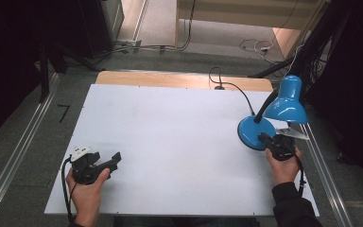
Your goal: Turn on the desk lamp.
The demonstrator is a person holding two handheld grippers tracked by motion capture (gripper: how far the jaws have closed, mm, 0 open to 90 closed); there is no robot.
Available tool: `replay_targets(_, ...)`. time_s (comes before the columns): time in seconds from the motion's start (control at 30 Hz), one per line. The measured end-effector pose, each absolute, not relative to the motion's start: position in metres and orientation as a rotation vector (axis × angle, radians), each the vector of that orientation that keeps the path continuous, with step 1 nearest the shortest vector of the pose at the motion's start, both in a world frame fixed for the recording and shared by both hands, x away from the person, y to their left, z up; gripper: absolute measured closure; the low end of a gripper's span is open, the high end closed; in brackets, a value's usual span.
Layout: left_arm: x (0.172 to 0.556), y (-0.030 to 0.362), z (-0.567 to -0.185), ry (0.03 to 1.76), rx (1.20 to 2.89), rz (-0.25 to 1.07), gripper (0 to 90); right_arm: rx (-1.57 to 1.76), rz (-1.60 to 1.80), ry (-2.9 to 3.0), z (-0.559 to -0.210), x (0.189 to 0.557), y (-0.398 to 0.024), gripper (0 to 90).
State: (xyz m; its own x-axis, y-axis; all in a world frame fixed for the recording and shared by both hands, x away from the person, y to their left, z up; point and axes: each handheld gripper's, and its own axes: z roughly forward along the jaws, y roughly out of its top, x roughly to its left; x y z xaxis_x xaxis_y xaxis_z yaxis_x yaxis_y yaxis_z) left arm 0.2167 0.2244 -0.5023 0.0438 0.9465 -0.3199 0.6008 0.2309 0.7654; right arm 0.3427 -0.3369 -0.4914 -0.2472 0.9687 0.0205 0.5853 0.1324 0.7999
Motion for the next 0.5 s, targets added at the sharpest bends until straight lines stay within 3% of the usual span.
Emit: replay_targets(0.5,0.2167,0.2245,-0.502,1.655,1.463,0.512,16.8,1.505,0.97,1.892,-0.4919,0.3406,-0.3403,88.2)
